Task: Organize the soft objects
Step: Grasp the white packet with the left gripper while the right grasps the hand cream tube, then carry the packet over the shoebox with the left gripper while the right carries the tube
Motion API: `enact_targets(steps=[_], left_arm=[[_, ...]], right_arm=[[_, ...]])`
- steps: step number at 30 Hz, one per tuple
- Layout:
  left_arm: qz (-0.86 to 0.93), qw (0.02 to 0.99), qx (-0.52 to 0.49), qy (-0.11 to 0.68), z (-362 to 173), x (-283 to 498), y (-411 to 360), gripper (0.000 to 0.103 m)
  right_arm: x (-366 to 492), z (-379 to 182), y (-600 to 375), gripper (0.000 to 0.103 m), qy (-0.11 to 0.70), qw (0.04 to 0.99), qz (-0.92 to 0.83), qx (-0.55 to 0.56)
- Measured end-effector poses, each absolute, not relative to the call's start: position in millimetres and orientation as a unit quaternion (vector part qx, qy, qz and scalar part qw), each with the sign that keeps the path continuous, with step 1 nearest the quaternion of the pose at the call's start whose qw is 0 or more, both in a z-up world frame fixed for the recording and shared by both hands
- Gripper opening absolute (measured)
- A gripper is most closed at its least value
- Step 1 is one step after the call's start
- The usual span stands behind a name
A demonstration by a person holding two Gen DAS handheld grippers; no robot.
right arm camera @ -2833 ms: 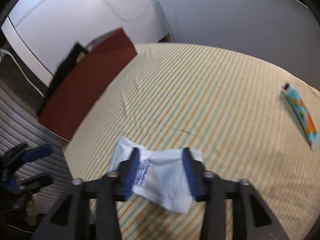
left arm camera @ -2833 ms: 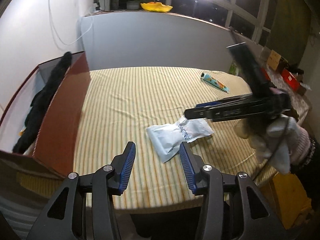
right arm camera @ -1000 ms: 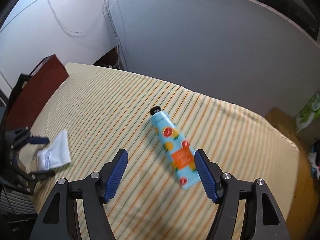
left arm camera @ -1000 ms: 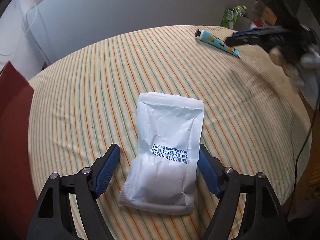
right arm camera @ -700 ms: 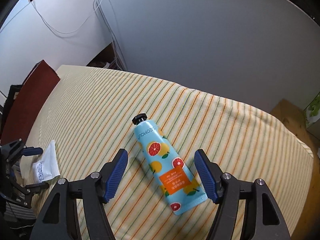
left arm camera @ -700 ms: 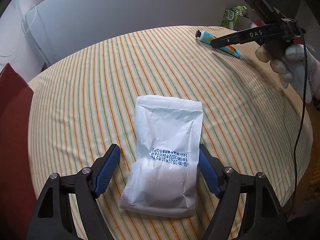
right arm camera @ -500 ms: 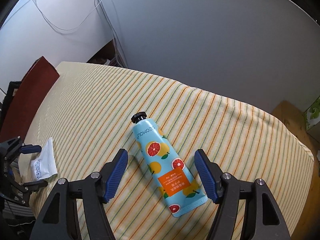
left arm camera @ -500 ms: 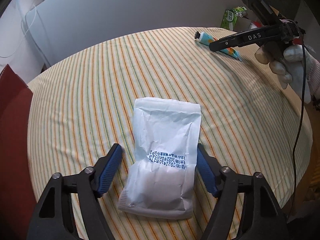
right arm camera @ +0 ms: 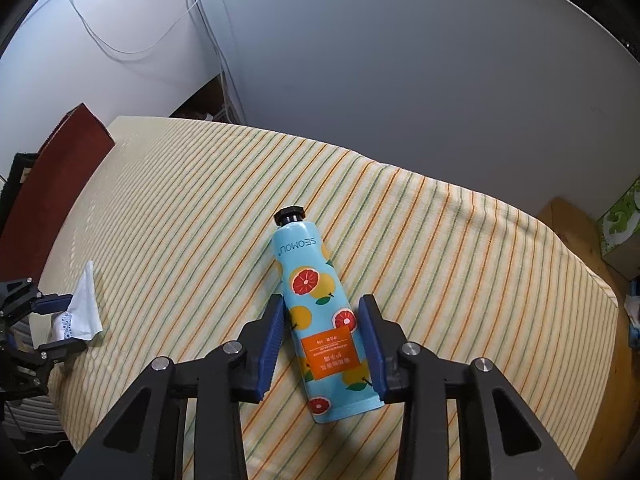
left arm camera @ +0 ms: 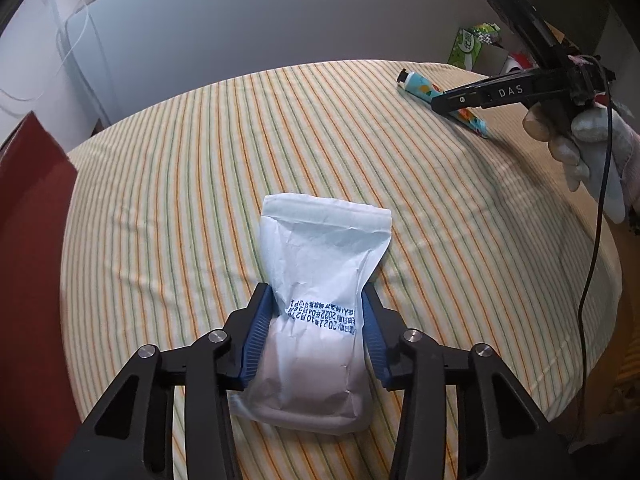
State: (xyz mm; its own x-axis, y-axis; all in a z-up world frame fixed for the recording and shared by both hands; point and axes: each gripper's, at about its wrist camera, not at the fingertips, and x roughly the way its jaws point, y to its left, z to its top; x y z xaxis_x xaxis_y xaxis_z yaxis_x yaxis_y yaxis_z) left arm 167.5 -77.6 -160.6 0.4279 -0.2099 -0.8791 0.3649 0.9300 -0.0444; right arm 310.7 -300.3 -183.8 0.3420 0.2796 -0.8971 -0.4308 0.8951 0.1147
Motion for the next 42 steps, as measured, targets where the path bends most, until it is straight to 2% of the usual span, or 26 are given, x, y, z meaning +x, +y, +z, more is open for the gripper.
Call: enact_targets(steps=[6,21,31,42], left_arm=[[-0.173,0.842,0.071,0.506,-158,160,-73,0.039],[-0.176,0.852,0.071,0.488,-145,156,-70,0.039],[-0.179,0.858,0.066,0.478,-133,144,-68,0.039],[-0.173,0.87,0.055,0.458,-108,136,-54,0.039]], right_arm=[[301,-181,-302,0.029,0.527,0.821,0.213,-0.064],[271,-174,-324,0.028,0.516,0.834,0.19,-0.045],[265,-179,-360,0.028,0.52,0.808,0.233,0.146],[245,-136,-340,0.028,0.484,0.809,0.278,0.186]])
